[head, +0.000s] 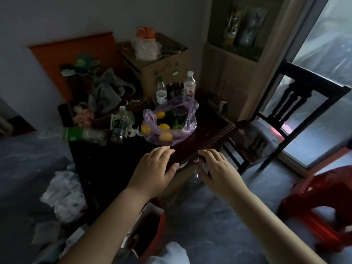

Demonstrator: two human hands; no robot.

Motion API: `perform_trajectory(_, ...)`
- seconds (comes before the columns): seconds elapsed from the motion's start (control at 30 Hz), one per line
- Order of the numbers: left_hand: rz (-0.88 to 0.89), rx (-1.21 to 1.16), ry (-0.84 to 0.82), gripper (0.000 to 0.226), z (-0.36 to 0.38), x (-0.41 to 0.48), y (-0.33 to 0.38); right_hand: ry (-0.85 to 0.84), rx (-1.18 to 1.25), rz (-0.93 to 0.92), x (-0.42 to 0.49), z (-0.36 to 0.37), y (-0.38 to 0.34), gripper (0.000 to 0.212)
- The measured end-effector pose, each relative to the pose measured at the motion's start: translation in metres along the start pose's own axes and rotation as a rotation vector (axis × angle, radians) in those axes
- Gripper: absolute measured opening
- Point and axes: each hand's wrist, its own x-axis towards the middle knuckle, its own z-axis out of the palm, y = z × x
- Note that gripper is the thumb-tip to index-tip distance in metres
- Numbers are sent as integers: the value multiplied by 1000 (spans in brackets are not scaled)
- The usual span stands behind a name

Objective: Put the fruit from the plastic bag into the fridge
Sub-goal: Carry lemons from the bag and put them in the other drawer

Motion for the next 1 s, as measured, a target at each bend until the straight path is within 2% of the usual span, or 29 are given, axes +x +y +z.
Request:
perform_trajectory(0.27,-70,-6,-18,60,22,53,-48,-86,16,-31,67,25,22,50)
perform_trajectory(0.53,-138,-89,-93,68,54,152,-130,-147,-10,1,173,55,54,48)
perform_trajectory(0.7,-106,-172,-145,46,72,203,-167,-206,-14,6,234,89,62,45)
perform_trajectory(1.0,-121,-205,-357,37,131,236,-201,-378,38,-4,286,146,70,41)
